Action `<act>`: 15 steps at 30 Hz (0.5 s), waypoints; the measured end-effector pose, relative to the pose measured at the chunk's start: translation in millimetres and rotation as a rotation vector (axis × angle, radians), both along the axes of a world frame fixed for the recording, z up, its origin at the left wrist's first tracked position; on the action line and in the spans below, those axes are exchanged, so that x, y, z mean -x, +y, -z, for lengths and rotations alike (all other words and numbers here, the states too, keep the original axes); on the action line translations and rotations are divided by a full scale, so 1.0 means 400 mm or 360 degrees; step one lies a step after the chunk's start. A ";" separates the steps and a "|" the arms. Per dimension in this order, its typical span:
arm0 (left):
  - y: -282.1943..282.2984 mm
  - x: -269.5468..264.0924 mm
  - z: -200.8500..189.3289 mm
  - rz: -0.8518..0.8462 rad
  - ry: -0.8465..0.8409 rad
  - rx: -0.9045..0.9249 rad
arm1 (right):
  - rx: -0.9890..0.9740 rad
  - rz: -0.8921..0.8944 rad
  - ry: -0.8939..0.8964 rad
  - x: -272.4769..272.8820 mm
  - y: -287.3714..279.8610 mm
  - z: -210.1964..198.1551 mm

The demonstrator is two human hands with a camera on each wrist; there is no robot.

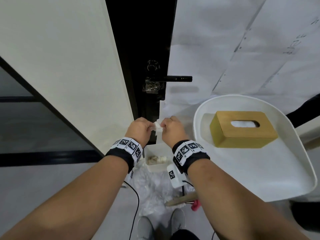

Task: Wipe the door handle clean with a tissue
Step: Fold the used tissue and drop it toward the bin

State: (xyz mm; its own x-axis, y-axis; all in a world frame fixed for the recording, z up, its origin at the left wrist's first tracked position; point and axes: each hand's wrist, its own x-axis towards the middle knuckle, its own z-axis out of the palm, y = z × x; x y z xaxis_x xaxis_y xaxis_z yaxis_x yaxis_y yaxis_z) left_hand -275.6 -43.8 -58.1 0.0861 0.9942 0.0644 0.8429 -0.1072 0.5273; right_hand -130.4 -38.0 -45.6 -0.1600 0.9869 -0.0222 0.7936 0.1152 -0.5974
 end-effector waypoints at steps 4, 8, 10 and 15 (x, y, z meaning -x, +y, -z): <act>-0.012 0.001 0.083 -0.0040 0.0013 0.0109 | 0.0056 -0.0008 -0.0010 0.008 -0.009 0.085; -0.014 0.005 0.163 -0.0077 0.0015 0.0214 | 0.0149 -0.0039 -0.0001 0.016 -0.001 0.157; -0.015 0.007 0.223 -0.0100 0.0025 0.0268 | 0.0178 -0.0044 -0.0018 0.024 0.000 0.214; -0.016 0.012 0.364 -0.0095 -0.0008 0.0287 | 0.0236 -0.0023 -0.0042 0.033 -0.002 0.347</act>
State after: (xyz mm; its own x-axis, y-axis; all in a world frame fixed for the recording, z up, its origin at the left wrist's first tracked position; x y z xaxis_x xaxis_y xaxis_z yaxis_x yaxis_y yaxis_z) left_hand -280.4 -50.0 -203.9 0.0268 0.9930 -0.1148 0.8421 0.0395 0.5378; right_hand -143.7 -38.6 -184.3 -0.1714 0.9701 -0.1718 0.8081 0.0387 -0.5878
